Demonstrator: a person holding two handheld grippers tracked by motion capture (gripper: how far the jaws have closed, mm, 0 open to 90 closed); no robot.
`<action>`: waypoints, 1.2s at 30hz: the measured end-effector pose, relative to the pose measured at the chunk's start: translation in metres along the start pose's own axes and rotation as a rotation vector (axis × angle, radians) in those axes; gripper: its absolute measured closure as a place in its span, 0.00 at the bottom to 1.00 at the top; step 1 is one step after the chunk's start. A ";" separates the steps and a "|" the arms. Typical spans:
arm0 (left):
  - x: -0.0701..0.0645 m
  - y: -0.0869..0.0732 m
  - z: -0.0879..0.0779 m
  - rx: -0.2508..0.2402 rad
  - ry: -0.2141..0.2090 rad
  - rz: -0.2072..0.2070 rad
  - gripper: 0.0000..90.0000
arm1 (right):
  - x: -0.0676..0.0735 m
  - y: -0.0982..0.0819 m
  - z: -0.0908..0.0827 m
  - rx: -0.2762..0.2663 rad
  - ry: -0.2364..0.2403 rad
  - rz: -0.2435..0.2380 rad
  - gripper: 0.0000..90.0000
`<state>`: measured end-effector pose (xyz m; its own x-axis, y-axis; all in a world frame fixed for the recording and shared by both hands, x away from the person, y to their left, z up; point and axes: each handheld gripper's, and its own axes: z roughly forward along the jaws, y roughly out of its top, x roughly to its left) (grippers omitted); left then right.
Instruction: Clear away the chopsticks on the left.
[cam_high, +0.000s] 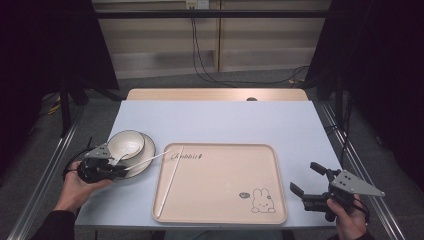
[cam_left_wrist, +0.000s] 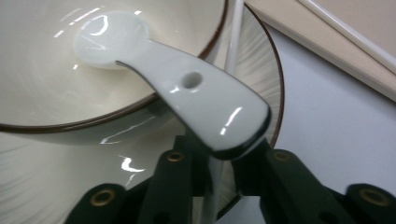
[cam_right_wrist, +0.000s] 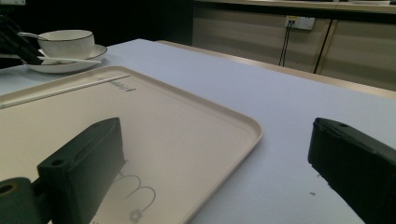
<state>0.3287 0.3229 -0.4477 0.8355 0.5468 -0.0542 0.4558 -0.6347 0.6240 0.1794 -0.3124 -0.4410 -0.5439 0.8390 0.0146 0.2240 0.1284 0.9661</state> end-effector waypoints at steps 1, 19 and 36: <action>-0.001 0.000 0.001 -0.005 -0.012 0.006 0.92 | 0.000 0.000 0.000 0.001 -0.001 0.003 0.03; -0.008 0.002 -0.010 -0.052 -0.032 -0.072 0.94 | 0.000 0.000 0.000 0.000 0.001 -0.001 0.03; -0.032 0.003 -0.025 -0.146 -0.040 -0.158 0.94 | 0.000 0.000 0.000 -0.008 0.003 0.000 0.03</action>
<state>0.2959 0.3169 -0.4246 0.7699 0.6095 -0.1892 0.5352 -0.4550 0.7117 0.1796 -0.3125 -0.4407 -0.5460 0.8377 0.0153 0.2177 0.1243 0.9681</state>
